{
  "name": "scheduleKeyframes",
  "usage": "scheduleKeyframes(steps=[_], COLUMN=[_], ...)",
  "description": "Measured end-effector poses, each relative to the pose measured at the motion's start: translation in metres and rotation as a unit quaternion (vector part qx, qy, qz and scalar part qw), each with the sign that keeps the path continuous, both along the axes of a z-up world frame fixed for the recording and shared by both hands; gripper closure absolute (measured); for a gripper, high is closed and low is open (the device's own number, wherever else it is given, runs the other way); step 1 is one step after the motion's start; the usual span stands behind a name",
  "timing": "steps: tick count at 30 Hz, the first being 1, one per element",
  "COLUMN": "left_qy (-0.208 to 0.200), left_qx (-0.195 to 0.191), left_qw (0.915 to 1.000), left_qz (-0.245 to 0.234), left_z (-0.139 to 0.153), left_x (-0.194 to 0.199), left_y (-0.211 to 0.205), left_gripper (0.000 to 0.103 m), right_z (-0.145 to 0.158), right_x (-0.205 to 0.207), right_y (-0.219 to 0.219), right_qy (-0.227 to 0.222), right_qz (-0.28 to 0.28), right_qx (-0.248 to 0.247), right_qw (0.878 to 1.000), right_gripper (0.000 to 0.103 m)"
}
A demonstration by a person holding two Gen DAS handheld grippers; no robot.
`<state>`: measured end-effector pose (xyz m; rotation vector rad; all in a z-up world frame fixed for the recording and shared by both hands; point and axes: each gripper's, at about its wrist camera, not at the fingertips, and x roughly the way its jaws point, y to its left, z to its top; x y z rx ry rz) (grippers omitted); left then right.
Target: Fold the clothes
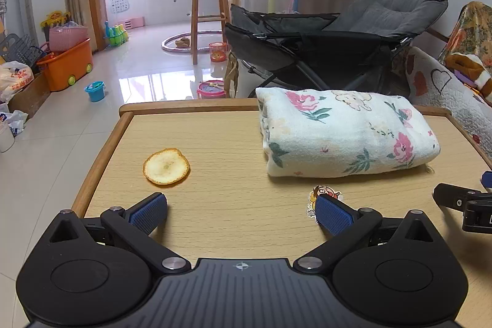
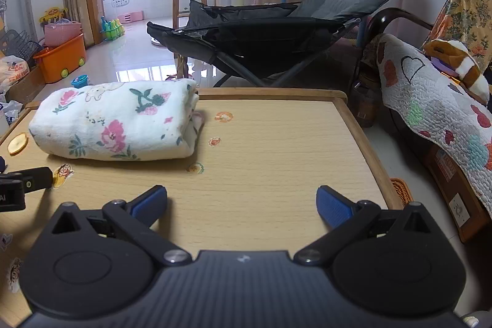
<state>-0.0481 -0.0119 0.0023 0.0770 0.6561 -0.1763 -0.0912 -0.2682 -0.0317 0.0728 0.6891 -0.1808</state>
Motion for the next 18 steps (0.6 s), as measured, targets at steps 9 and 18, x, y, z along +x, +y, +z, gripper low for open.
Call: scheduleKeyframes(steps=[9, 18], left_qy=[0.000, 0.000], left_qx=[-0.003, -0.005], left_qw=[0.9999, 0.9998], left_qz=[0.015, 0.017], left_z=[0.0002, -0.0029], left_x=[-0.0022, -0.0044], left_y=[-0.0038, -0.0049], left_gripper=[0.000, 0.000], right_z=[-0.0015, -0.0006], right_x=[-0.0009, -0.0006], right_y=[0.0033, 0.0012], right_qy=[0.000, 0.000], right_qz=[0.002, 0.000], right_qx=[-0.001, 0.000], right_qw=[1.000, 1.000], right_gripper=[0.000, 0.000])
